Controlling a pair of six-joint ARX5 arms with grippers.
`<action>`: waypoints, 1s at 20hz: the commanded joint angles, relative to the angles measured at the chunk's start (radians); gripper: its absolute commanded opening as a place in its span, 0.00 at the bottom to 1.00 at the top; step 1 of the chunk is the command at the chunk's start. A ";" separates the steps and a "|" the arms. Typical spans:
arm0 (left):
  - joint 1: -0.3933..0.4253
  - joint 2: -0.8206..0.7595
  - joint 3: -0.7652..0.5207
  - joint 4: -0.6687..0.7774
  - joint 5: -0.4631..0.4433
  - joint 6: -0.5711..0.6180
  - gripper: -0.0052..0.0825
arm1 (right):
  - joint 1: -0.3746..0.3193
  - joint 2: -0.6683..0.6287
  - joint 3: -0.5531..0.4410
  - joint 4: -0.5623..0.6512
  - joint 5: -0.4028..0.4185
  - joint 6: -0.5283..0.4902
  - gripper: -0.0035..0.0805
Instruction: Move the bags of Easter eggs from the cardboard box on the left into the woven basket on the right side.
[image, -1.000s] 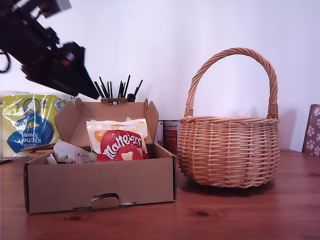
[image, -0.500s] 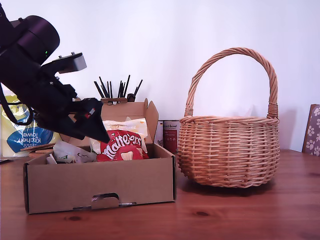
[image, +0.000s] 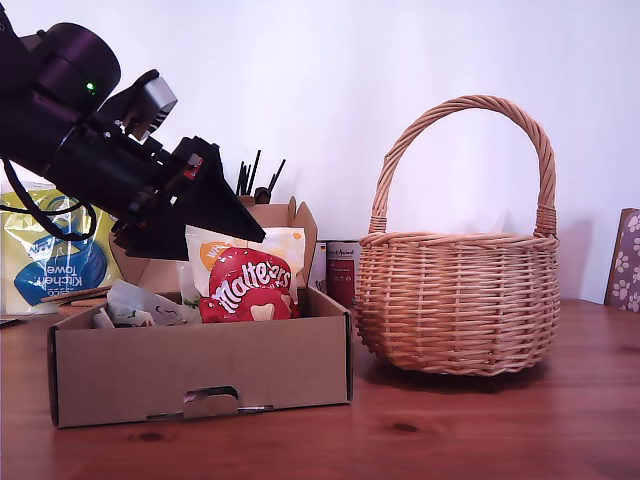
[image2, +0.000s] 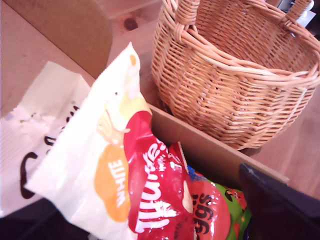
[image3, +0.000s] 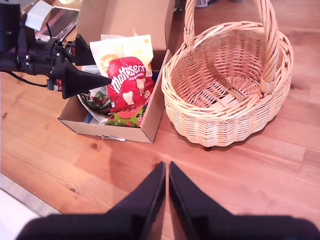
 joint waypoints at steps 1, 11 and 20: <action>-0.008 0.074 -0.001 0.000 0.007 -0.002 0.95 | 0.004 0.001 0.008 0.005 -0.003 -0.006 0.03; -0.040 0.146 0.000 0.158 -0.002 0.000 0.35 | 0.005 0.000 0.008 -0.101 -0.100 -0.106 0.03; -0.039 0.116 0.062 0.201 0.009 -0.010 0.04 | 0.004 -0.037 0.008 -0.145 -0.086 -0.183 0.03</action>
